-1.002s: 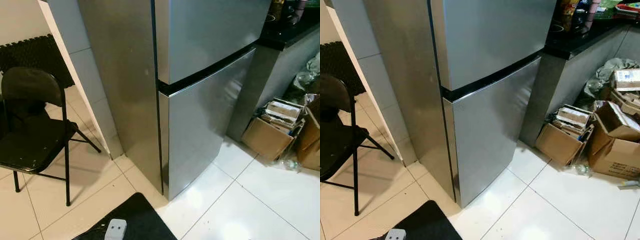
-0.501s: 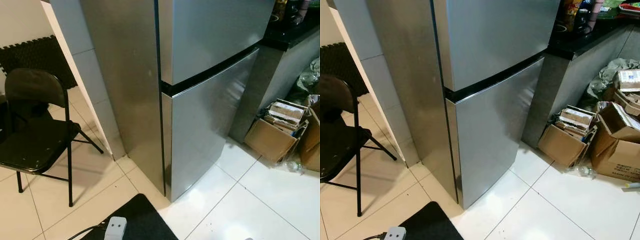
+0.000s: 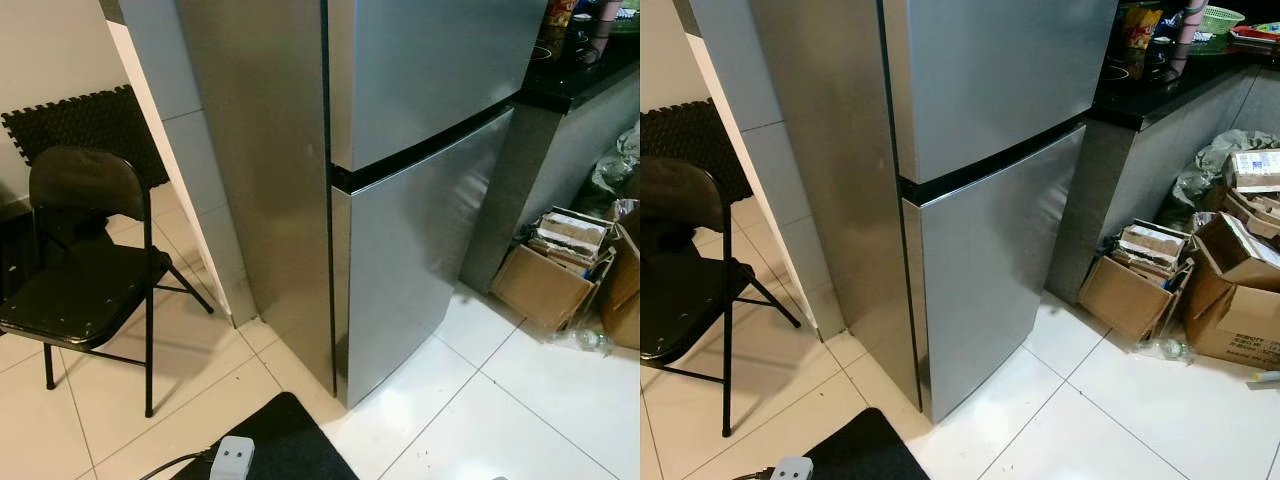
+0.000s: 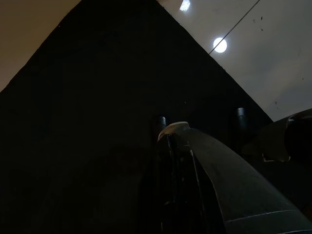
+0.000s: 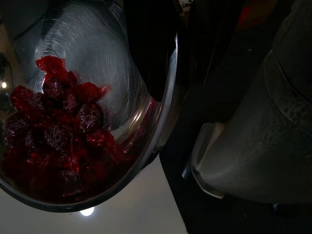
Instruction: Restocking fridge
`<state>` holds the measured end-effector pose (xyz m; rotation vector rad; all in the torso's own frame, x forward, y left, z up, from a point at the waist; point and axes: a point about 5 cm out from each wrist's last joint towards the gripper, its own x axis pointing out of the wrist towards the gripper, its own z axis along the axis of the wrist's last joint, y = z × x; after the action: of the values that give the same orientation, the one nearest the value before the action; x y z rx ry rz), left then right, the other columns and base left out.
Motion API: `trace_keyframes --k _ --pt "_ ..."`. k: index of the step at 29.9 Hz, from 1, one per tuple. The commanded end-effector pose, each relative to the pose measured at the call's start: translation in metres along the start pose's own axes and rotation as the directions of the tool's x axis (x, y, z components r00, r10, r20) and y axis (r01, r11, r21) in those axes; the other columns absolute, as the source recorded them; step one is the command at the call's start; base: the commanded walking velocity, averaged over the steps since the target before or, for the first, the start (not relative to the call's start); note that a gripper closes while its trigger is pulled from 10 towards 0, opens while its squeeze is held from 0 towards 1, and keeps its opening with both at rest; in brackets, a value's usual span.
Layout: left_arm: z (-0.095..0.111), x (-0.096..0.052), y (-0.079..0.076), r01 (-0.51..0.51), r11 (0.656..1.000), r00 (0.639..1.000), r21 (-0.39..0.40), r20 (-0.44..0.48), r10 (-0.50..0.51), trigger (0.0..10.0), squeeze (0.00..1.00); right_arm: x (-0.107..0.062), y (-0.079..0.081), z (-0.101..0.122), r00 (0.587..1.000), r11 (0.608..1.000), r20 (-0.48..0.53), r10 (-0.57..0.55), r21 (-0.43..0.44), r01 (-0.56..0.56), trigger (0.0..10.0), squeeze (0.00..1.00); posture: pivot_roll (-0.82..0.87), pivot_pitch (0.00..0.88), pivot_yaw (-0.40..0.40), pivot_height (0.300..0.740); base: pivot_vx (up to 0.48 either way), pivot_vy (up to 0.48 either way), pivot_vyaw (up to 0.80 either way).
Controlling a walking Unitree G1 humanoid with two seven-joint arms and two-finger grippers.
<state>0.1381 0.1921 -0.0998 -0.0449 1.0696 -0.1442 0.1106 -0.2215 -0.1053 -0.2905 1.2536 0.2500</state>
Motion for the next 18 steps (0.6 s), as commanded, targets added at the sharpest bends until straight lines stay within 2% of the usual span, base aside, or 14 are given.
trace_keyframes --k 1,9,18 --pt "-0.0036 -0.0019 0.0046 -0.006 1.000 1.000 0.024 -0.015 0.006 10.0 0.00 0.0009 0.0064 -0.0018 1.000 1.000 -0.003 0.022 -0.016 -0.022 10.0 0.00 0.02 0.000 0.008 0.740 0.000 0.000 0.00" --pt "-0.0033 -0.0018 0.0041 0.000 1.000 1.000 0.030 -0.014 0.000 10.0 0.00 0.0009 0.0059 -0.0010 1.000 1.000 0.000 0.020 -0.017 -0.020 10.0 0.00 0.01 0.000 0.008 0.740 0.000 0.000 0.00" --pt "-0.0040 -0.0016 0.0024 0.009 1.000 1.000 0.030 -0.014 -0.008 10.0 0.00 0.0008 0.0056 -0.0011 1.000 1.000 -0.001 0.020 -0.014 -0.020 10.0 0.00 0.01 0.000 0.008 0.740 0.327 0.000 0.00"
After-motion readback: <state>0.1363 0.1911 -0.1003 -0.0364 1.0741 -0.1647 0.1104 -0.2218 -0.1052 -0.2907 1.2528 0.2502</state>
